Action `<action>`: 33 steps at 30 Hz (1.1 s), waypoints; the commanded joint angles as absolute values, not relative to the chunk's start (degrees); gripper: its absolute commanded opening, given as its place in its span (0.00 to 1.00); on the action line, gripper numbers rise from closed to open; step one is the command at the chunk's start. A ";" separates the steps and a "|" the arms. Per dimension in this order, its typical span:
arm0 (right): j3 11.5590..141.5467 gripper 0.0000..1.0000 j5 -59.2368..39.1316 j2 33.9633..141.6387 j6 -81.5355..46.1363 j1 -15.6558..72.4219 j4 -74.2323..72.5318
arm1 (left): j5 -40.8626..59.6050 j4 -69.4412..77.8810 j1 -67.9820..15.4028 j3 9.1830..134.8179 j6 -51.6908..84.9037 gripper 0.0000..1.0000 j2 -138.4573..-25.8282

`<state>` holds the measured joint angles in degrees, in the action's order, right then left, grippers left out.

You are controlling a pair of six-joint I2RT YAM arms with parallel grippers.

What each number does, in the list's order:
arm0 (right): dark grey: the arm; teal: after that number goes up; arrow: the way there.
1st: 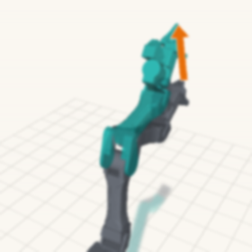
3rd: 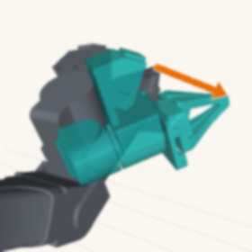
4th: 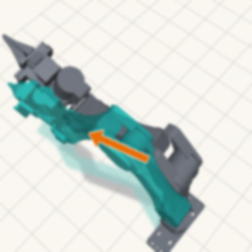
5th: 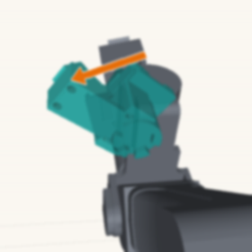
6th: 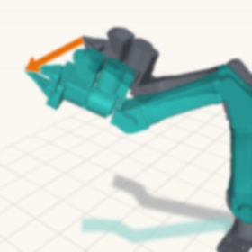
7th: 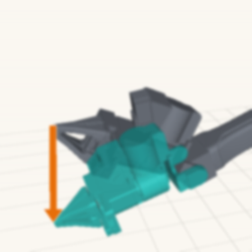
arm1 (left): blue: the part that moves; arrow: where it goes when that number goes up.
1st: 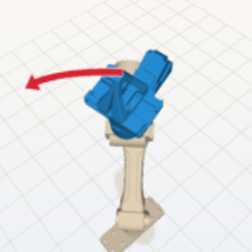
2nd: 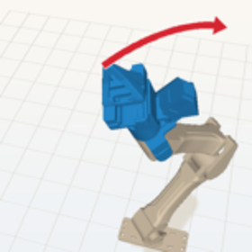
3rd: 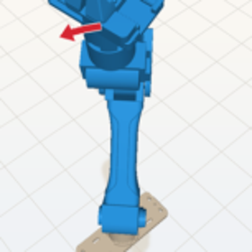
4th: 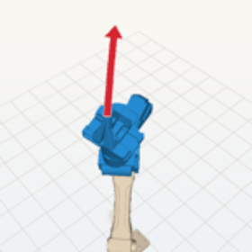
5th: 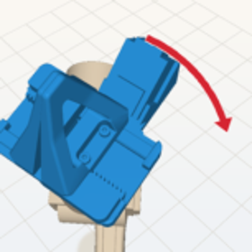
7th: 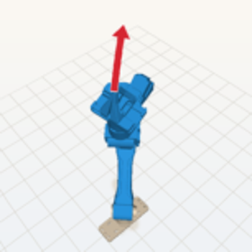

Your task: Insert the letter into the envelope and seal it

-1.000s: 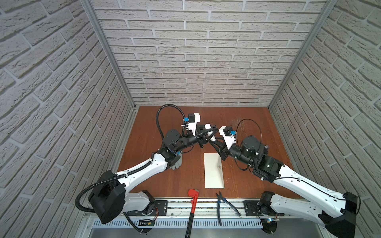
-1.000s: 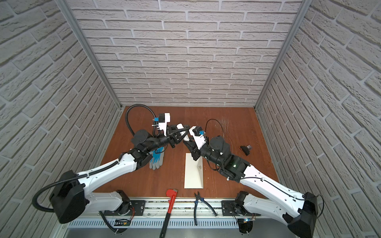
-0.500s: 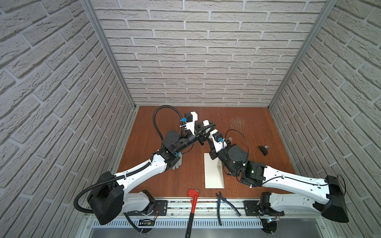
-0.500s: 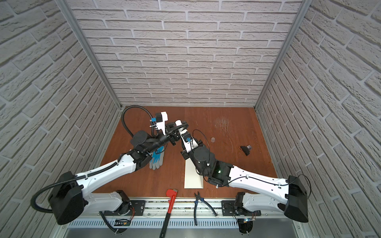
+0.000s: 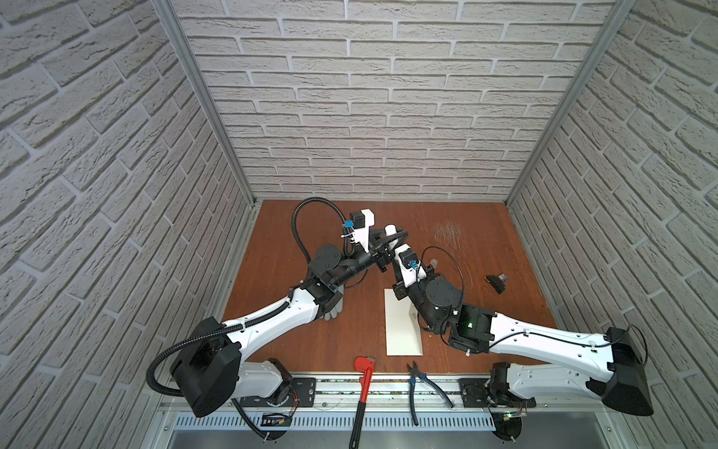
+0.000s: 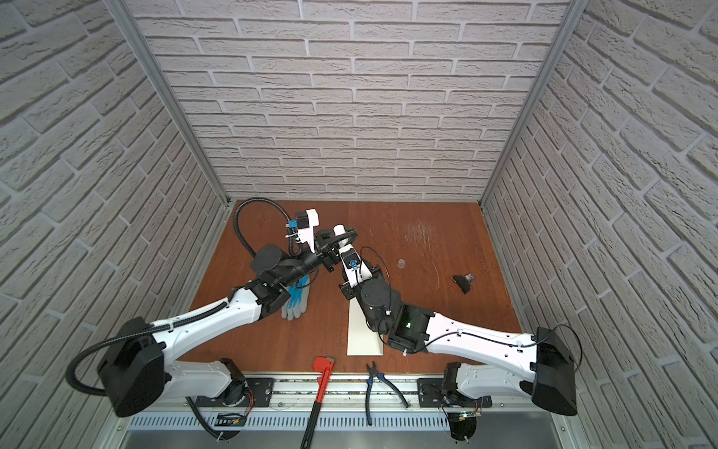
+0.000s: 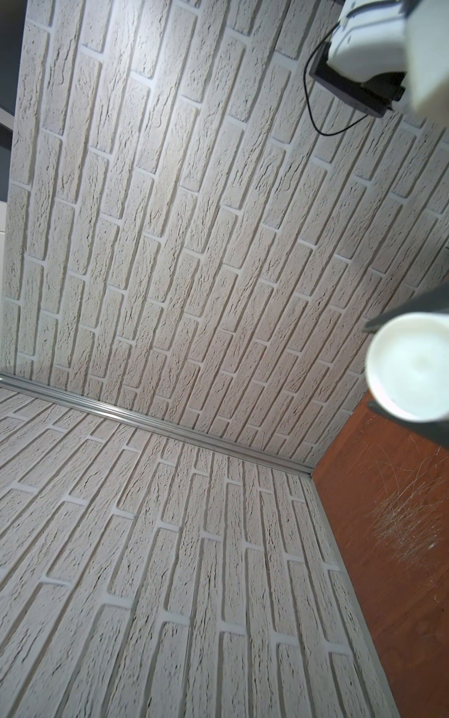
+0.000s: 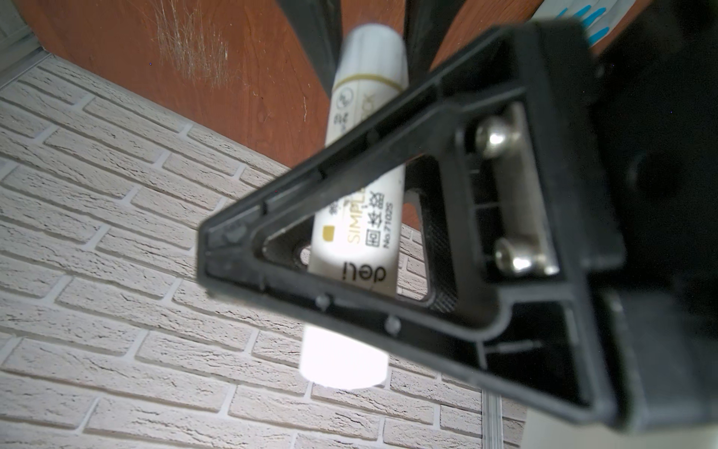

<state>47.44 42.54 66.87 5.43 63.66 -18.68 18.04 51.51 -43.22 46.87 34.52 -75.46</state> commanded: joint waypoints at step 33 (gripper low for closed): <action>85.99 0.54 8.81 95.74 -26.59 21.07 52.31 | 25.20 39.13 -32.29 38.35 18.53 0.00 -76.41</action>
